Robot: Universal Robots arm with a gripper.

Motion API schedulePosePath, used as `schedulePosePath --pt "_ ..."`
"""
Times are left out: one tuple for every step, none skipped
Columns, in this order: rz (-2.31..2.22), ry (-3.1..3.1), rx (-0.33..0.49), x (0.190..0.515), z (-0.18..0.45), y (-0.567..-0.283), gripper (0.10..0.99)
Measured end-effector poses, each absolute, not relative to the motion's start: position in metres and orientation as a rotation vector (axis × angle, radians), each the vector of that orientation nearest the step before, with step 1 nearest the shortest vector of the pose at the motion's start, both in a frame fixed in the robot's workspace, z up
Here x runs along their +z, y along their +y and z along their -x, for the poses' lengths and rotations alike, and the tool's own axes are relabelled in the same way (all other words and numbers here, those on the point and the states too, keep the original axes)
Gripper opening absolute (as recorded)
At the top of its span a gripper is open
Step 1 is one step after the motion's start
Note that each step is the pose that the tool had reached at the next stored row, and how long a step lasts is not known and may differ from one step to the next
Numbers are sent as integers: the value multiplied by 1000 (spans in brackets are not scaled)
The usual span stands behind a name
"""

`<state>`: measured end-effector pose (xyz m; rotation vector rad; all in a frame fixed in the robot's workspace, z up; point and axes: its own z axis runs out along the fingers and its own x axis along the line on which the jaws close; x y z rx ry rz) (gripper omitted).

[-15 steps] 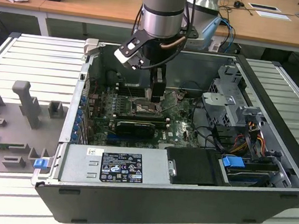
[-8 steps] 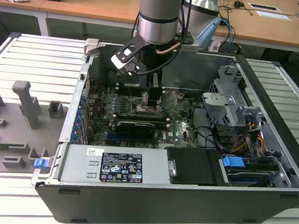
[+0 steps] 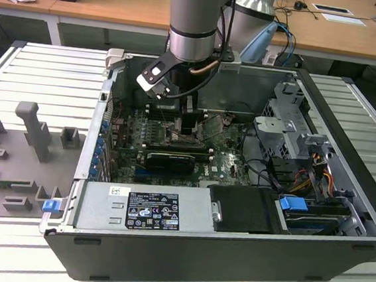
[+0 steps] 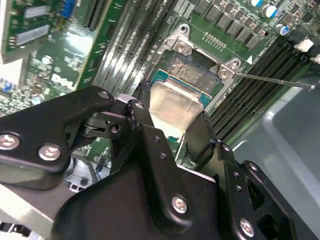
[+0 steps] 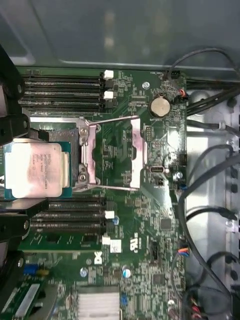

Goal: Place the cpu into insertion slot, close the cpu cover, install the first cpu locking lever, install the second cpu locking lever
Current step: 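Place the cpu into insertion slot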

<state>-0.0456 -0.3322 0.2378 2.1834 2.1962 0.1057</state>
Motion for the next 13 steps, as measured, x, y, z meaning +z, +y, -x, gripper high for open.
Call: schedulePosePath --pt "-2183 2196 106 236 46 -331 529" --pt "-2183 2196 106 234 46 -330 529" --pt "-2183 2196 106 230 46 -329 529" --pt "-2186 2193 106 228 46 -329 529" --pt "-2197 2182 105 226 46 -329 529" --pt "-2197 2182 105 224 46 -329 529" --pt "-2197 2182 105 224 46 -329 529" --pt "-2197 2182 106 223 46 -329 529" --pt "-2196 2183 106 223 46 -329 529" --pt "-2193 2185 107 222 46 -328 529" --pt "-2189 2190 108 220 47 -328 529" --pt "-2186 2194 108 219 47 -328 529" --pt "-2183 2197 108 219 48 -328 529"
